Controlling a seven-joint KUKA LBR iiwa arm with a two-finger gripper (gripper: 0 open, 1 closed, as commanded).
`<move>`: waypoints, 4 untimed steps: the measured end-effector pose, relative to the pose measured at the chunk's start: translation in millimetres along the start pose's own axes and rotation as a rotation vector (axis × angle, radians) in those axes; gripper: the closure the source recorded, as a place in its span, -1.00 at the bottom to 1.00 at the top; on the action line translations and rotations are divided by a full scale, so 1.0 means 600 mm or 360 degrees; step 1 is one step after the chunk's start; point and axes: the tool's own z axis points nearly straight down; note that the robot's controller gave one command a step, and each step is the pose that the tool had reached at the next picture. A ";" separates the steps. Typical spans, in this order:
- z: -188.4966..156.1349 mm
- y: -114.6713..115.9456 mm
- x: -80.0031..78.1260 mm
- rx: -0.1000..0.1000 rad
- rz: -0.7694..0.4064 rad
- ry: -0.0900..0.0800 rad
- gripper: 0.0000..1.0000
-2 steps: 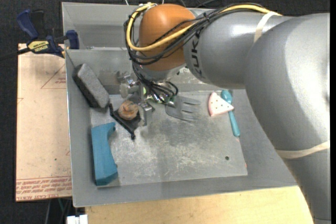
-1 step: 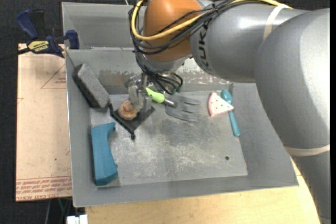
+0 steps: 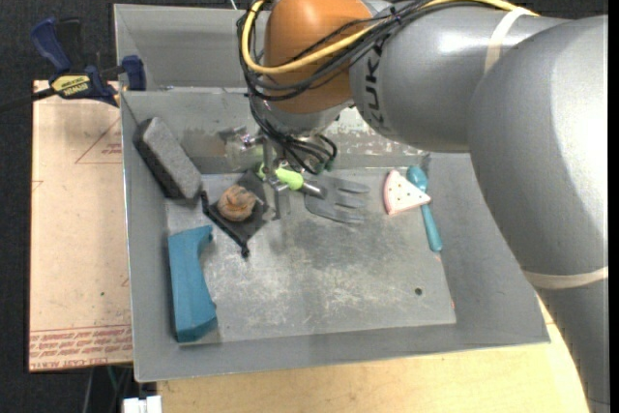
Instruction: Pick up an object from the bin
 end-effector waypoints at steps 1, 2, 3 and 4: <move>0.000 0.000 0.000 0.0000 0.0000 0.0000 -1.00; 0.018 0.022 0.018 0.0002 -0.0272 -0.0004 -1.00; 0.055 0.039 0.058 -0.0001 -0.0556 -0.0012 -1.00; 0.058 0.054 0.007 0.0002 -0.0723 -0.0016 -1.00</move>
Offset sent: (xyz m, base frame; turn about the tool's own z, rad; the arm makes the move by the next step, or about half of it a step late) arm -0.0279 0.0122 -0.0198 -0.3012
